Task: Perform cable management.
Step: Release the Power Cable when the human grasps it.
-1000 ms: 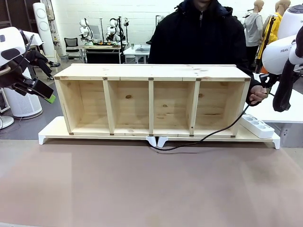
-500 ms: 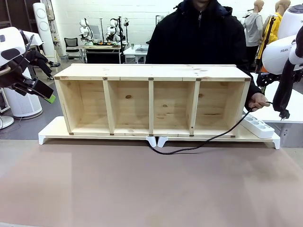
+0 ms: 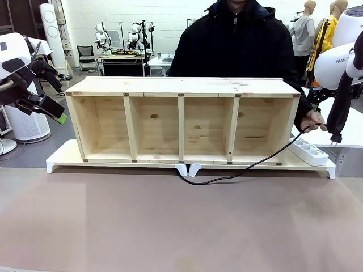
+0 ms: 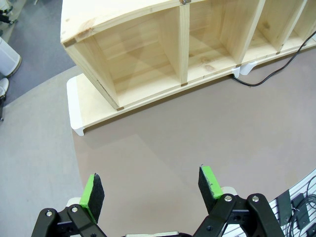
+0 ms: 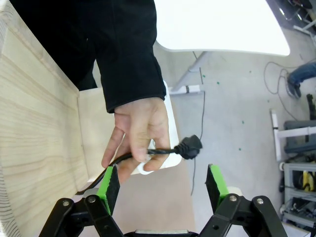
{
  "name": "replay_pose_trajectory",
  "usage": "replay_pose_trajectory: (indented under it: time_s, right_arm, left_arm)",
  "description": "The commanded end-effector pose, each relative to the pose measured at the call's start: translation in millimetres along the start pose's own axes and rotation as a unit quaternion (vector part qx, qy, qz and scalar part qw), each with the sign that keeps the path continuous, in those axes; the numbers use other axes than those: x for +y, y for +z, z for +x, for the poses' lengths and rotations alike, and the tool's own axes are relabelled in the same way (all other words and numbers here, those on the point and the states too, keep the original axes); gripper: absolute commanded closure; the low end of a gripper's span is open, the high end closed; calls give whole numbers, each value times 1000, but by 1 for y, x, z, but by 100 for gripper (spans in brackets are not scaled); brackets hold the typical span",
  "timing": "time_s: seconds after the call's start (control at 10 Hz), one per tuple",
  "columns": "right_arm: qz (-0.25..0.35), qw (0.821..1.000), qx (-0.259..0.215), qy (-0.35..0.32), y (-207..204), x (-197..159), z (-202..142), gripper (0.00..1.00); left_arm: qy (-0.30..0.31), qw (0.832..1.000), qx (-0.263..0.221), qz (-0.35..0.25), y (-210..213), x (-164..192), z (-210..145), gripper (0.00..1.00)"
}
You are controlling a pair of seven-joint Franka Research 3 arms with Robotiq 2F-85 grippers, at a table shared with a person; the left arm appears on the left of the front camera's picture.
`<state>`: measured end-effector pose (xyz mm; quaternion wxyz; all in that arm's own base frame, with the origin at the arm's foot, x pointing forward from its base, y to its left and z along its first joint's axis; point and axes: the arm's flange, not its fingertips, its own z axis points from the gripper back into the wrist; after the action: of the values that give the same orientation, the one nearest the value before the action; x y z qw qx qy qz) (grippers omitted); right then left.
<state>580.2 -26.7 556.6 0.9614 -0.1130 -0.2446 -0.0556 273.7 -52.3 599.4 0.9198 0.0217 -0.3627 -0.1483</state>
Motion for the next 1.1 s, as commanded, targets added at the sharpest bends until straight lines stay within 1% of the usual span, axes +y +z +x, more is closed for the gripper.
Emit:
replay_pose_trajectory:
  time_s: [0.0, 1.0]
  right_arm:
    - [0, 1000, 1, 0, 0, 0, 0, 9]
    - [0, 1000, 1, 0, 0, 0, 0, 9]
  left_arm:
    - [-1, 1000, -1, 3, 0, 1, 0, 0]
    - [-1, 1000, -1, 3, 0, 1, 0, 0]
